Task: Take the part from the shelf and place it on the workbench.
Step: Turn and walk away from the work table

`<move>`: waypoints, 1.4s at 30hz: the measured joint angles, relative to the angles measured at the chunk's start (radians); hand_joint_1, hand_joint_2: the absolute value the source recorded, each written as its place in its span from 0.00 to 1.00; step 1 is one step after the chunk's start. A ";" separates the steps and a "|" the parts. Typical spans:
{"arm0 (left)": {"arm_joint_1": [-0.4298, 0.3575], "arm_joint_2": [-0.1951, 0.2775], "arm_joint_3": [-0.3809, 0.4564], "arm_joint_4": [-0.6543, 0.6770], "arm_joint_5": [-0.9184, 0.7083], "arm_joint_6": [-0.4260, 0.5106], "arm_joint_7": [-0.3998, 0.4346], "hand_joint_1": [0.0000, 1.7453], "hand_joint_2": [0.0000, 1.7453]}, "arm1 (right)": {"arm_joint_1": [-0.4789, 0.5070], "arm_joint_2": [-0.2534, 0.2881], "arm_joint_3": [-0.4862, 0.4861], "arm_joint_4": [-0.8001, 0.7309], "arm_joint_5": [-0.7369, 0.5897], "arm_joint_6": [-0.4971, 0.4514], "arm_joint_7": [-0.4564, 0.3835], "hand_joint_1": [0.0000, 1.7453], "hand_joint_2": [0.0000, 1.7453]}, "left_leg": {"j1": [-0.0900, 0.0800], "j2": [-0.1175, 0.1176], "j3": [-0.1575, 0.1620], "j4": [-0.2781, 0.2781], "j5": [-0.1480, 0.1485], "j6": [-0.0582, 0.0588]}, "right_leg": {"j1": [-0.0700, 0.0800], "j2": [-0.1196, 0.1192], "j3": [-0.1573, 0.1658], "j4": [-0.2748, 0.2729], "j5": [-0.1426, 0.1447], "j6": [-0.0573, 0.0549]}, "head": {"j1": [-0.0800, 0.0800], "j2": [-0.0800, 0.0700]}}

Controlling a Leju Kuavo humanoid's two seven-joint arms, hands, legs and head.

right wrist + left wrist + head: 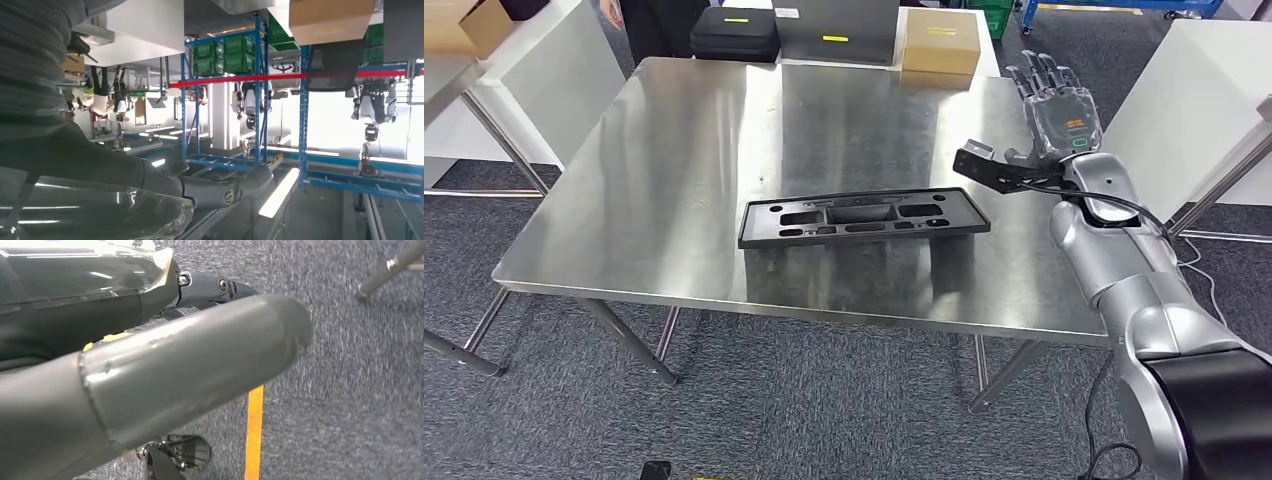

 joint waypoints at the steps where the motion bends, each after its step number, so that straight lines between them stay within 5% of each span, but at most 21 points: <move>1: -0.001 0.000 0.000 0.000 0.001 0.000 0.000 0.00 0.00 | 0.003 -0.007 -0.003 0.000 0.000 -0.001 0.000 0.00 1.00 | 0.002 0.001 -0.008 -0.005 0.013 0.008 | 0.000 0.000 -0.017 0.035 -0.030 -0.003 | 0.001 0.000; 4: -0.002 0.001 0.000 0.000 0.002 0.001 -0.002 0.00 0.00 | 0.013 -0.024 -0.010 0.000 0.002 -0.004 0.002 0.00 1.00 | 0.001 0.003 -0.045 -0.005 0.042 0.018 | -0.003 -0.001 -0.083 0.232 -0.144 -0.008 | 0.004 0.000; 6: -0.002 0.000 0.000 0.000 0.003 0.001 -0.003 0.00 0.00 | 0.025 -0.032 -0.011 0.000 0.005 -0.005 0.004 0.00 1.00 | 0.000 0.004 -0.070 -0.003 0.059 0.017 | -0.003 -0.001 -0.076 0.286 -0.156 0.006 | 0.005 0.000; 9: -0.002 -0.002 0.000 0.000 0.004 0.000 -0.005 0.00 0.00 | 0.031 -0.043 -0.017 -0.001 0.005 -0.009 0.007 0.00 1.00 | -0.002 0.004 -0.097 0.000 0.080 0.009 | -0.001 -0.002 0.065 0.111 -0.116 0.019 | 0.004 0.000; 10: -0.002 -0.002 0.000 0.000 0.004 0.000 -0.006 0.00 0.00 | 0.032 -0.048 -0.019 -0.002 0.005 -0.012 0.007 0.00 1.00 | -0.003 0.004 -0.102 0.001 0.086 0.005 | 0.003 -0.002 0.111 0.046 -0.114 0.014 | 0.003 0.000; 12: -0.003 -0.003 0.000 0.000 0.004 0.000 -0.007 0.00 0.00 | 0.036 -0.059 -0.023 -0.004 0.005 -0.019 0.007 0.00 1.00 | -0.006 0.003 -0.109 0.003 0.097 -0.005 | 0.012 -0.003 0.149 -0.019 -0.119 0.002 | 0.004 0.000; 16: -0.003 -0.004 0.000 0.000 0.003 0.000 -0.007 0.00 0.00 | 0.048 -0.074 -0.032 -0.005 0.003 -0.030 0.007 0.00 1.00 | -0.006 -0.001 -0.122 0.015 0.090 -0.021 | -0.001 -0.006 0.139 -0.027 -0.102 -0.023 | 0.003 0.000; 19: -0.003 -0.004 0.000 0.000 0.001 0.000 -0.008 0.00 0.00 | 0.056 -0.079 -0.036 -0.005 0.002 -0.033 0.007 0.00 1.00 | 0.005 -0.002 -0.182 0.162 -0.027 -0.042 | -0.011 -0.008 0.116 -0.029 -0.078 -0.047 | 0.001 0.000; 21: -0.003 -0.004 0.000 0.000 0.001 -0.001 -0.008 0.00 0.00 | 0.063 -0.082 -0.037 -0.005 0.001 -0.033 0.007 0.00 1.00 | 0.013 -0.001 -0.213 0.276 -0.077 -0.053 | -0.011 -0.007 0.096 -0.027 -0.065 -0.046 | 0.001 0.000; 23: -0.003 -0.004 0.000 0.000 0.000 -0.001 -0.008 0.00 0.00 | 0.071 -0.086 -0.038 -0.005 0.002 -0.033 0.007 0.00 1.00 | 0.020 0.000 -0.182 0.268 -0.048 -0.060 | -0.012 -0.007 0.078 -0.022 -0.054 -0.039 | 0.001 0.000; 25: -0.005 -0.003 0.000 0.000 -0.001 -0.002 -0.008 0.00 0.00 | 0.074 -0.091 -0.041 -0.006 0.002 -0.034 0.007 0.00 1.00 | 0.025 0.000 -0.090 0.144 -0.008 -0.062 | -0.015 -0.007 0.062 -0.013 -0.047 -0.030 | 0.000 0.000; 27: -0.008 -0.004 0.000 0.000 -0.002 -0.003 -0.010 0.00 0.00 | 0.075 -0.100 -0.046 -0.009 0.002 -0.036 0.008 0.00 1.00 | 0.022 -0.004 -0.028 0.047 -0.004 -0.054 | -0.013 -0.008 0.051 -0.007 -0.040 -0.019 | 0.001 0.000; 32: -0.009 -0.006 0.000 0.000 -0.004 -0.005 -0.014 0.00 0.00 | 0.089 -0.121 -0.059 -0.014 -0.004 -0.048 0.009 0.00 1.00 | 0.012 -0.004 -0.035 0.021 0.010 -0.014 | -0.007 -0.009 0.035 0.000 -0.031 0.011 | 0.002 0.000; 34: -0.010 -0.007 0.000 0.000 -0.005 -0.006 -0.015 0.00 0.00 | 0.108 -0.136 -0.070 -0.019 -0.010 -0.057 0.009 0.00 1.00 | 0.012 -0.003 -0.044 0.019 0.021 0.000 | -0.010 -0.008 0.003 0.068 -0.077 0.004 | 0.004 0.000; 37: -0.010 -0.009 0.000 0.000 -0.006 -0.009 -0.015 0.00 0.00 | 0.165 -0.161 -0.091 -0.032 -0.021 -0.087 0.009 0.00 1.00 | 0.007 -0.004 -0.067 0.019 0.039 0.012 | -0.008 -0.007 -0.064 0.251 -0.167 -0.006 | 0.007 0.000; 39: -0.009 -0.012 0.000 0.000 -0.007 -0.010 -0.016 0.00 0.00 | 0.213 -0.177 -0.108 -0.044 -0.027 -0.107 0.010 0.00 1.00 | 0.004 -0.005 -0.080 0.020 0.049 0.012 | -0.005 -0.006 -0.041 0.251 -0.168 0.001 | 0.008 0.000; 42: -0.010 -0.016 0.000 0.000 -0.007 -0.010 -0.019 0.00 0.00 | 0.281 -0.199 -0.139 -0.082 -0.029 -0.145 0.022 0.00 1.00 | -0.001 -0.005 -0.090 0.021 0.060 0.006 | 0.000 -0.008 0.087 0.051 -0.122 0.004 | 0.007 0.000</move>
